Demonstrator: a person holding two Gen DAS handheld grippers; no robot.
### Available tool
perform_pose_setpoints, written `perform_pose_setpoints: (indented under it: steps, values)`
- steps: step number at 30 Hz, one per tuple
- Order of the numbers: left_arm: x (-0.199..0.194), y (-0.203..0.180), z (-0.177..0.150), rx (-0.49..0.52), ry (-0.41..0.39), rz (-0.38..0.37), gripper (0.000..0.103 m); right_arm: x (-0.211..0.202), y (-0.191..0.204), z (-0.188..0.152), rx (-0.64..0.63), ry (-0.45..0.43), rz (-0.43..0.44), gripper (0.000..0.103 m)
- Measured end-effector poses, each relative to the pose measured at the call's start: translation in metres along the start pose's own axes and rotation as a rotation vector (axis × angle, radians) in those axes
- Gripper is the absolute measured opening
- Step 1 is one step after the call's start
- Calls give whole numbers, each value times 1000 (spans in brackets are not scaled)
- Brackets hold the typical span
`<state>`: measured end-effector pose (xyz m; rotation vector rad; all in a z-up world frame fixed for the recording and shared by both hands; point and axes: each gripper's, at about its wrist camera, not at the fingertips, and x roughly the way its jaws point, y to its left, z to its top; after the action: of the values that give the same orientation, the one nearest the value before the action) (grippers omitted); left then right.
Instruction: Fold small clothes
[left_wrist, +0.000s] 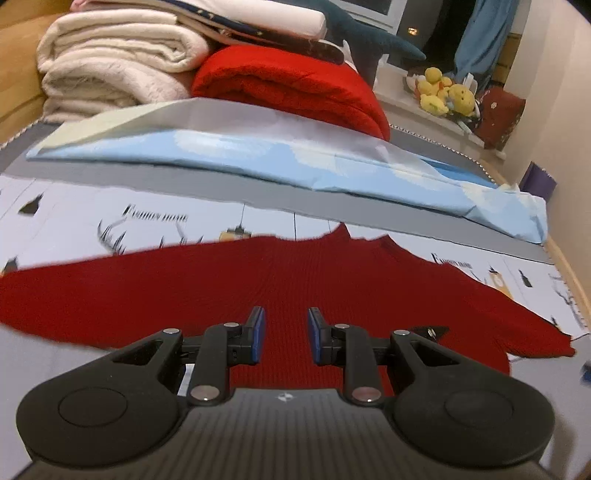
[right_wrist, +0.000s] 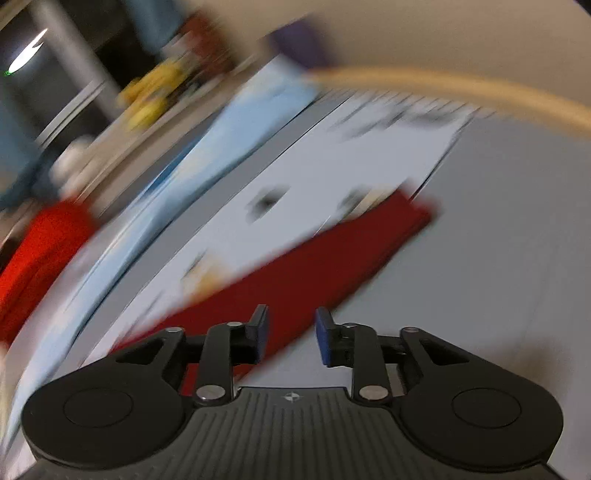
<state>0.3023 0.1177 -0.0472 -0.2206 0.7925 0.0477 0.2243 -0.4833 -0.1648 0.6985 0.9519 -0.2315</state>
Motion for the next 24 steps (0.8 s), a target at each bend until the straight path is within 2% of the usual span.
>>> perform_pose_setpoints:
  steps: [3, 5, 7, 9, 11, 12, 13, 14, 17, 19, 22, 24]
  values:
    - [-35, 1, -22, 1, 8, 8, 27, -21, 20, -55, -113, 164, 62, 35]
    - [-60, -1, -45, 33, 15, 8, 34, -24, 25, -87, -194, 239, 65, 42]
    - [-76, -1, -75, 58, 31, 24, 40, -17, 25, -123, -271, 322, 2, 43]
    - [-82, 0, -109, 57, 78, 38, 40, -7, 24, -145, -336, 384, -101, 43]
    - [-79, -3, -143, 65, 136, 49, 40, -7, 27, -160, -408, 377, -135, 40]
    - [-76, -7, -159, 76, 159, 53, 40, -10, 27, -166, -436, 371, -143, 31]
    - [-73, -11, -174, 88, 180, 52, 40, -14, 27, -170, -449, 362, -133, 10]
    - [-69, -16, -188, 99, 199, 49, 40, -23, 27, -171, -448, 328, -131, 7]
    - [-58, -20, -222, 101, 240, 67, 40, -45, 22, -172, -392, 266, -116, 6]
    - [-54, -17, -237, 106, 264, 90, 40, -54, 19, -173, -411, 247, -123, 6]
    - [-60, -8, -241, 127, 215, 135, 40, -64, 18, -172, -456, 189, -192, 8]
    - [-64, 1, -238, 133, 176, 172, 41, -72, 16, -170, -442, 153, -166, 15]
